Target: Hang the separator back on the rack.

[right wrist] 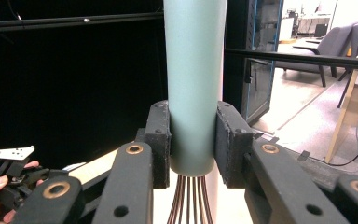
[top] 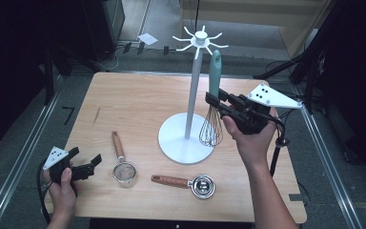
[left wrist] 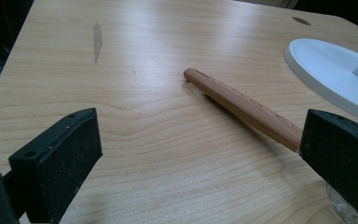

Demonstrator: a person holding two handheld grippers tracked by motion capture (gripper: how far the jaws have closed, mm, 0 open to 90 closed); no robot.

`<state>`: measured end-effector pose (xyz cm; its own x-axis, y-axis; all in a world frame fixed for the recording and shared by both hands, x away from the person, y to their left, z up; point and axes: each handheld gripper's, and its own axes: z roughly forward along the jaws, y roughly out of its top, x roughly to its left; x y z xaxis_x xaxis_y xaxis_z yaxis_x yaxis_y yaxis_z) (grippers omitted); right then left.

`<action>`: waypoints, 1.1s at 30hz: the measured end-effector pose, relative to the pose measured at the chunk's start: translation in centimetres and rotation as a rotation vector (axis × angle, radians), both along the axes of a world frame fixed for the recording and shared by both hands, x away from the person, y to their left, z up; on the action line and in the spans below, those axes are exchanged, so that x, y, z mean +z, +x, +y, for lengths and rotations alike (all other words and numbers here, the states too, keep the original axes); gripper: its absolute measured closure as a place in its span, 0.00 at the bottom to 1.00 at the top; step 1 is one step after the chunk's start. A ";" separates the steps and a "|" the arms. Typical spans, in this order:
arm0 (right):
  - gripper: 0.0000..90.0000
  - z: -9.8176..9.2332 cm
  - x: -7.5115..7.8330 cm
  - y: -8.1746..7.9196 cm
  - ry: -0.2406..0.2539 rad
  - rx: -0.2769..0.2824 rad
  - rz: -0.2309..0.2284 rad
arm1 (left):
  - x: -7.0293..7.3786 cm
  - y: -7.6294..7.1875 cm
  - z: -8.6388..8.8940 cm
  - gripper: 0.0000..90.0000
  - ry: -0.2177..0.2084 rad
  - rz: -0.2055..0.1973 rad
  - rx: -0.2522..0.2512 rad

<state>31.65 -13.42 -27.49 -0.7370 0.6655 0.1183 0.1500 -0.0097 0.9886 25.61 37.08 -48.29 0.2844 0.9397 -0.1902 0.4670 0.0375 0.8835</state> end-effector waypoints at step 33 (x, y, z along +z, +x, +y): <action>0.87 0.1 -0.7 0.8 -0.002 -0.050 -0.012 | 0.0 0.0 0.0 0.00 0.005 0.004 0.000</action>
<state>32.46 -13.36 -28.19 -0.7042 0.7017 0.1082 0.1375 -0.0146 0.9904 25.63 37.11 -48.28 0.2836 0.9406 -0.1867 0.4709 0.0330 0.8815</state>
